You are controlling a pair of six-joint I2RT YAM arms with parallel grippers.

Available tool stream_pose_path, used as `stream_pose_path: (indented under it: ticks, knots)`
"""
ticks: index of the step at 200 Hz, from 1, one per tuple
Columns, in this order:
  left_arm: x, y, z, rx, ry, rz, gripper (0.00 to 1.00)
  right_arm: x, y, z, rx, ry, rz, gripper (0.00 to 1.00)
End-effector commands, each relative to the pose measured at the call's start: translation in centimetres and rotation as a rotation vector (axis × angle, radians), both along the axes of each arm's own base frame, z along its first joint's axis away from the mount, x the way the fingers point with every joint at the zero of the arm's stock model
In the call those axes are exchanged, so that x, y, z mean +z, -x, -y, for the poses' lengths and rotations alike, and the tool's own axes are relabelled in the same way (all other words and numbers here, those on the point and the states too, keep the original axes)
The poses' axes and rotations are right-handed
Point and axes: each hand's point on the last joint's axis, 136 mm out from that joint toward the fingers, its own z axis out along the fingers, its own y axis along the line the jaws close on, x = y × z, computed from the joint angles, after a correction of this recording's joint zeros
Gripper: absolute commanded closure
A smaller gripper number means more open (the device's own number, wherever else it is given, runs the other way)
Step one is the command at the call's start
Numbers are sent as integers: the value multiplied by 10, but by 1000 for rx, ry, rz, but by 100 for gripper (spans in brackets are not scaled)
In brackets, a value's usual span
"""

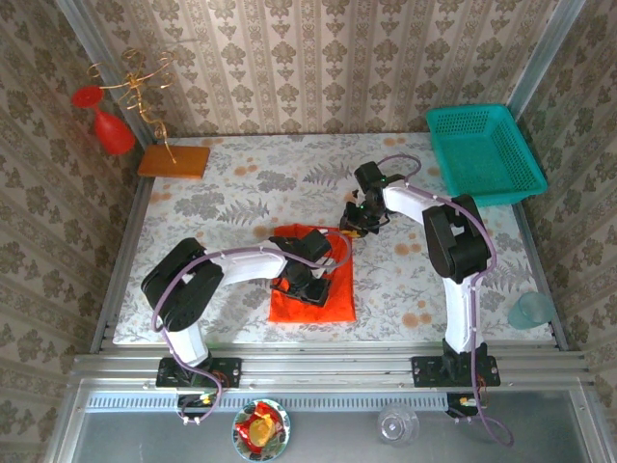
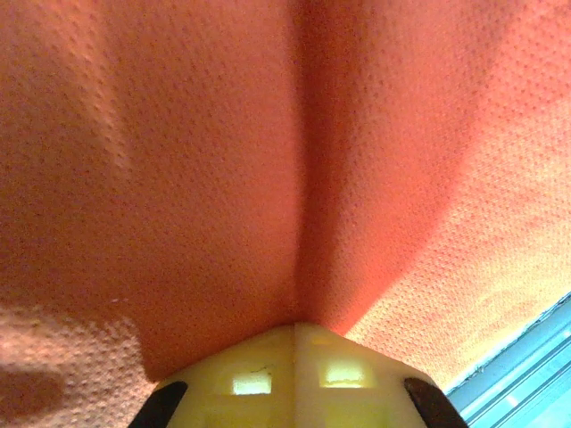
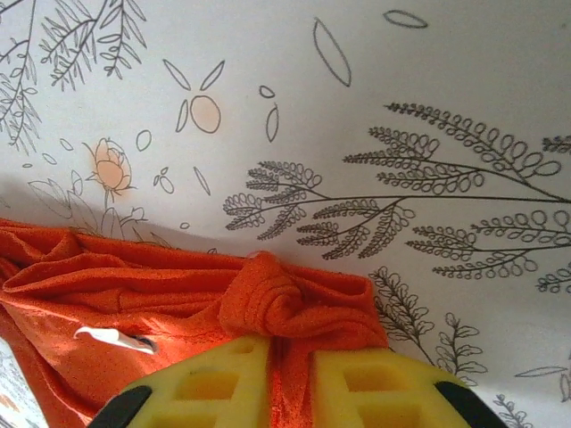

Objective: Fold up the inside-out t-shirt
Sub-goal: Smooth out the T-shirt at the center of the table.

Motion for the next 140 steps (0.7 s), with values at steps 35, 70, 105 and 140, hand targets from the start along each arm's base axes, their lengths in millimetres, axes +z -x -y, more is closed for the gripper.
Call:
stream_pose_path:
  ticks: [35, 70, 105, 140]
  knots:
    - [-7, 2, -3, 7, -45, -19, 100, 22, 16, 18, 46, 212, 24, 69]
    - [-7, 0, -2, 12, -46, -15, 100, 24, 21, 29, 40, 289, 33, 67]
    - [-8, 0, -1, 13, -42, -20, 100, 28, 24, 31, 36, 289, 45, 65]
    - [-8, 0, -1, 15, -45, -21, 100, 29, 27, 29, 31, 269, 46, 64]
